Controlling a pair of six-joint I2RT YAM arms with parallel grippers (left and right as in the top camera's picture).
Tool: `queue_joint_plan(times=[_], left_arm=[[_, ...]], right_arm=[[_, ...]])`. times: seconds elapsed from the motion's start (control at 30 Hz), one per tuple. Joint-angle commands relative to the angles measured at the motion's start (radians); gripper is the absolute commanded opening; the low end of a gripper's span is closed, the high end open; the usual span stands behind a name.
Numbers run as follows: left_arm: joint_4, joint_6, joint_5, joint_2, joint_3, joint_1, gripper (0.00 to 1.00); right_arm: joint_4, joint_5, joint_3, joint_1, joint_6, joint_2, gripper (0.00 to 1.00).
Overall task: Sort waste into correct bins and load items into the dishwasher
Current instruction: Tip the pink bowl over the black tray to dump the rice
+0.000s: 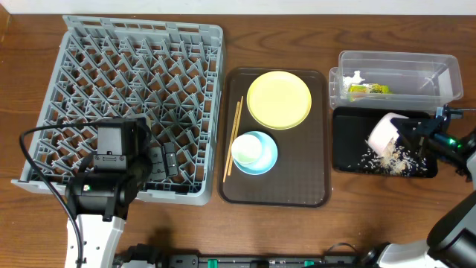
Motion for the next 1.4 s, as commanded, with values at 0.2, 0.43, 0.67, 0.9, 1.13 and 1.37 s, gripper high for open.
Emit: queue_joint_plan(times=[0.2, 0.43, 0.67, 0.9, 1.13, 1.37], left_arm=[[-0.003, -0.002, -0.002, 0.001, 0.021, 0.004, 0.96], [-0.003, -0.002, -0.001, 0.001, 0.021, 0.004, 0.96], [-0.003, -0.002, -0.001, 0.001, 0.021, 0.004, 0.96], [-0.003, -0.002, -0.001, 0.001, 0.021, 0.004, 0.96], [-0.003, -0.002, -0.001, 0.001, 0.021, 0.004, 0.96], [-0.003, -0.002, -0.001, 0.001, 0.021, 0.004, 0.96]], right_arm=[[0.058, -0.291, -0.001, -0.009, 0.078, 0.085, 0.01], [0.101, -0.384, 0.0, -0.014, 0.11, 0.085, 0.01], [0.101, -0.384, 0.0, -0.06, 0.119, 0.085, 0.01], [0.103, -0.384, 0.0, -0.155, 0.118, 0.085, 0.01], [0.101, -0.384, 0.0, -0.102, 0.118, 0.085, 0.01], [0.1, -0.369, 0.0, 0.024, 0.103, 0.085, 0.01]])
